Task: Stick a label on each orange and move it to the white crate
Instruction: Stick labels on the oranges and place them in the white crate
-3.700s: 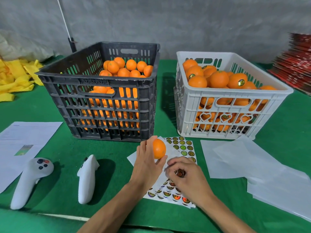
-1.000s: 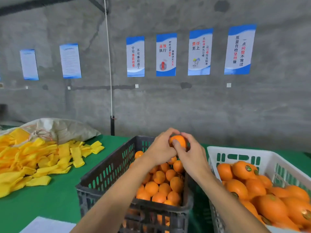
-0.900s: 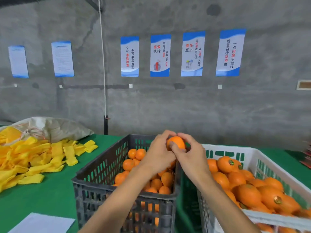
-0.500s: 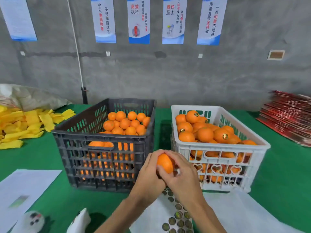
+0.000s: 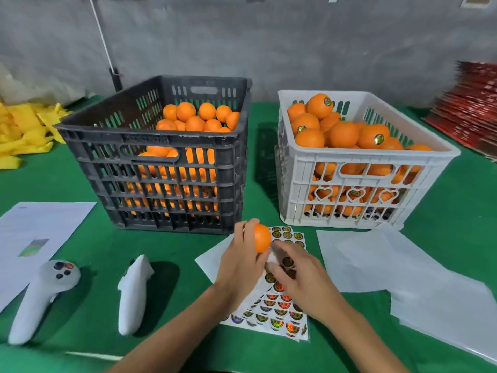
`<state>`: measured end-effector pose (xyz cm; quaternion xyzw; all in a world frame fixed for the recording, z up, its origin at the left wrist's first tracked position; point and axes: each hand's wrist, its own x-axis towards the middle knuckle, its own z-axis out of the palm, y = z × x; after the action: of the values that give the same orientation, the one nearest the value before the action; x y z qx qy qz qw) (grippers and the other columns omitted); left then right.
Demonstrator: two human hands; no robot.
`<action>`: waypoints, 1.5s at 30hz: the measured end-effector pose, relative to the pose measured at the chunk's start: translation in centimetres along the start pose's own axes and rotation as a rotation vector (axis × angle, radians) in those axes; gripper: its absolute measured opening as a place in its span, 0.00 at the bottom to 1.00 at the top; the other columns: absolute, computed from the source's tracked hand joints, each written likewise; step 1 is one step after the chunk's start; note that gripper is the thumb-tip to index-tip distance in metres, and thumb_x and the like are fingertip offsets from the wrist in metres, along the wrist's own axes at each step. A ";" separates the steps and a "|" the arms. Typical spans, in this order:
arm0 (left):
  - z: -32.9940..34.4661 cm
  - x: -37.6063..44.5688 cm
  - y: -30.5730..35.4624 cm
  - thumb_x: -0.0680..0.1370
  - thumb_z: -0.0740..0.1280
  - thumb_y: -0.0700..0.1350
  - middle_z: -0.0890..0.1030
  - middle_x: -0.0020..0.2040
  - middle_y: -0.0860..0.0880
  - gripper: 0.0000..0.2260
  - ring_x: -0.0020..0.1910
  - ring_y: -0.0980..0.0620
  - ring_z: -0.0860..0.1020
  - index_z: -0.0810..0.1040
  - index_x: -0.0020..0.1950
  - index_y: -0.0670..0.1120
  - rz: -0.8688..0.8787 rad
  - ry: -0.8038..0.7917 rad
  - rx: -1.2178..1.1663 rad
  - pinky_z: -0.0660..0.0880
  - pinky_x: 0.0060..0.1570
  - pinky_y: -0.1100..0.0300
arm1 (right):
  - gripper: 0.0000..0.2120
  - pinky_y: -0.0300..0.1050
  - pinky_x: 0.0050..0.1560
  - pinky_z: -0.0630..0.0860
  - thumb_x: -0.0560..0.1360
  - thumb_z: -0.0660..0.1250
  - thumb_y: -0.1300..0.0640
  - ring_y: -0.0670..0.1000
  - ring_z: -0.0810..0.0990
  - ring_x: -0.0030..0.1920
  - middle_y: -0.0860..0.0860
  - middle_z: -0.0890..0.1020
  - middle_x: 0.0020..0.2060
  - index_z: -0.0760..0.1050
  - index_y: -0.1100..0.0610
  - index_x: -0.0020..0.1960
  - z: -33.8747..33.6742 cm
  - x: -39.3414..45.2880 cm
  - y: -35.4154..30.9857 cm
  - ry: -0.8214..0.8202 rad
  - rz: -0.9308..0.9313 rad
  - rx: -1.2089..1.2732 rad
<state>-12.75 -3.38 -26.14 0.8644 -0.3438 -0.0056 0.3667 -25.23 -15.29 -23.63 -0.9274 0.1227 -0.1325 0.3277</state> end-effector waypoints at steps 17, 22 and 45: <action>0.1 -1.0 -1.0 0.82 0.68 0.41 0.59 0.64 0.59 0.30 0.51 0.62 0.71 0.55 0.72 0.64 -0.009 0.165 -0.268 0.73 0.44 0.75 | 0.11 0.29 0.70 0.59 0.81 0.67 0.47 0.40 0.71 0.69 0.38 0.77 0.67 0.85 0.46 0.59 1.8 -2.0 -0.4 0.068 -0.053 -0.109; 0.3 -1.0 -1.1 0.82 0.69 0.43 0.60 0.65 0.58 0.30 0.54 0.53 0.74 0.54 0.73 0.64 0.007 0.157 -0.234 0.76 0.46 0.65 | 0.08 0.26 0.61 0.65 0.77 0.72 0.54 0.34 0.72 0.65 0.29 0.80 0.55 0.85 0.43 0.42 1.7 -1.4 -0.3 0.066 0.126 0.234; -10.6 5.8 9.5 0.85 0.60 0.45 0.61 0.74 0.66 0.27 0.70 0.61 0.69 0.57 0.79 0.67 0.303 0.168 -0.170 0.67 0.71 0.62 | 0.23 0.39 0.55 0.80 0.80 0.64 0.44 0.47 0.83 0.60 0.50 0.81 0.65 0.80 0.57 0.68 -9.4 5.9 -10.7 0.589 -0.367 -0.472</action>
<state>-11.16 -4.84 -10.98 0.7662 -0.4365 0.0926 0.4624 -21.24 -14.43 -8.75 -0.9060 0.0710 -0.4163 0.0280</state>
